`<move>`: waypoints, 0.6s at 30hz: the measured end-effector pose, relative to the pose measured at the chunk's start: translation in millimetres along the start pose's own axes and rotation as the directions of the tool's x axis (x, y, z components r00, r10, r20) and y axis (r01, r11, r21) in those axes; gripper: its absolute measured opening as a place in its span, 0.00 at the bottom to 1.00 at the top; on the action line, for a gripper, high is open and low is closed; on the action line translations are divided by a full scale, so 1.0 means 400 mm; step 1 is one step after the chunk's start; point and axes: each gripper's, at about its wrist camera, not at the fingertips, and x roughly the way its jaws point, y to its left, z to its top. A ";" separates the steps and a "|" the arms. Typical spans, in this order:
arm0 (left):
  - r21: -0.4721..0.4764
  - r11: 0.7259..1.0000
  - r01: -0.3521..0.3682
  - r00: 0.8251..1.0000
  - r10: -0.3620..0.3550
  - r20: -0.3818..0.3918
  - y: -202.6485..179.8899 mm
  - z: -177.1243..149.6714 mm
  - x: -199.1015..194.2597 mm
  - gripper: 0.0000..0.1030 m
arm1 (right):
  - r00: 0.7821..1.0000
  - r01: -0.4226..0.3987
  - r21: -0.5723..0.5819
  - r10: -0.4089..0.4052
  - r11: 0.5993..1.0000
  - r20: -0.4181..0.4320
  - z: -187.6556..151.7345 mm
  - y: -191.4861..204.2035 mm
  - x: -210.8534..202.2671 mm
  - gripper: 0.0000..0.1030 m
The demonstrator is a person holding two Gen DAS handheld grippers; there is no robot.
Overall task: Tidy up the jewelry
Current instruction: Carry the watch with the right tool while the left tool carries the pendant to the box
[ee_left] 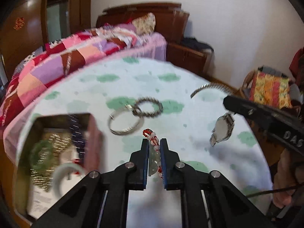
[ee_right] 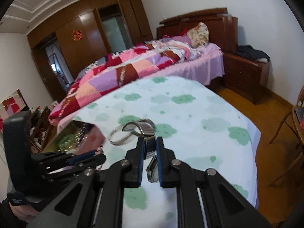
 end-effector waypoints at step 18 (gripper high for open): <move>-0.144 0.977 -0.160 0.977 0.177 0.116 0.210 -0.005 -0.188 0.10 | 0.978 -0.208 -0.213 0.206 0.955 -0.031 0.057 0.309 0.001 0.14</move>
